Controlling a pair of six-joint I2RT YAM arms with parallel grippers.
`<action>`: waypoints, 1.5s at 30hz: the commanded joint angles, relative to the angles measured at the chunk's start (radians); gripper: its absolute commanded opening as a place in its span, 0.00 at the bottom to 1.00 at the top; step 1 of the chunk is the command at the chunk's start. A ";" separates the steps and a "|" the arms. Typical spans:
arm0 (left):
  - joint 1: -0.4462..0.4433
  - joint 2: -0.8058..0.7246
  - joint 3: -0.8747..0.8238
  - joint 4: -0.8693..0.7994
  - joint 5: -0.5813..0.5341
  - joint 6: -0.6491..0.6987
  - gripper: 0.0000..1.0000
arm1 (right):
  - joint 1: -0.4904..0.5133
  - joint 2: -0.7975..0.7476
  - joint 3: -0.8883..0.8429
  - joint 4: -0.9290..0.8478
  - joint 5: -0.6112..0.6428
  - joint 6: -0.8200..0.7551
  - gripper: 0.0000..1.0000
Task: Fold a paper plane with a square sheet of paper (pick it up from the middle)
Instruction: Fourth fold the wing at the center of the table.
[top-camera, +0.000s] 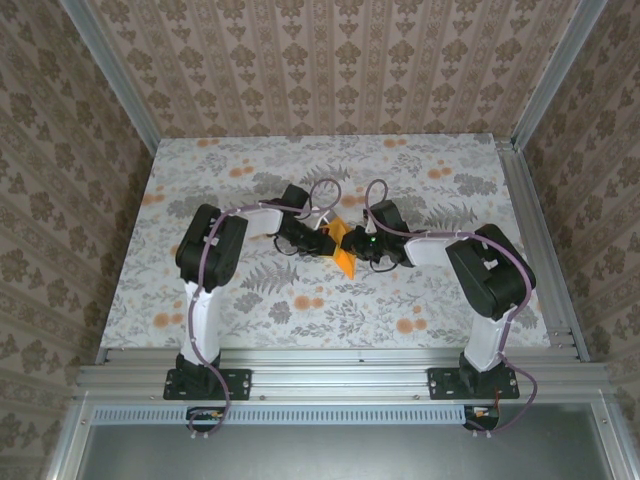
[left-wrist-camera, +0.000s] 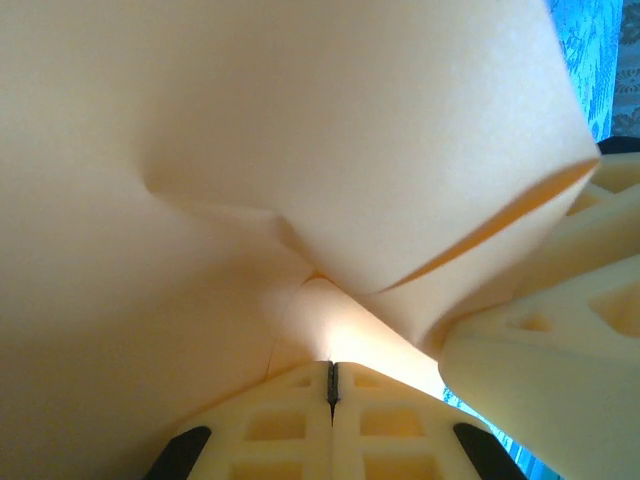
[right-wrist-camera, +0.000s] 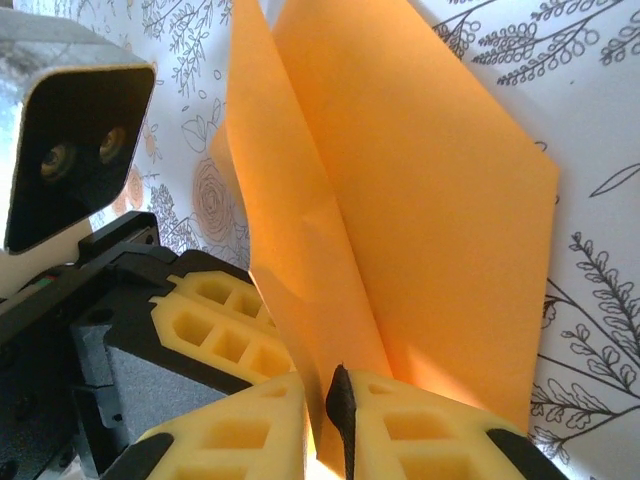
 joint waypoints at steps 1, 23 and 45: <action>0.022 -0.008 -0.052 -0.024 -0.107 -0.009 0.00 | 0.002 -0.006 -0.005 0.041 0.019 0.021 0.19; 0.026 -0.155 -0.068 0.091 -0.135 -0.076 0.00 | 0.005 -0.031 0.008 -0.145 0.126 -0.098 0.01; -0.117 -0.249 -0.280 0.367 -0.367 -0.482 0.00 | 0.005 -0.067 -0.018 -0.151 0.134 -0.096 0.01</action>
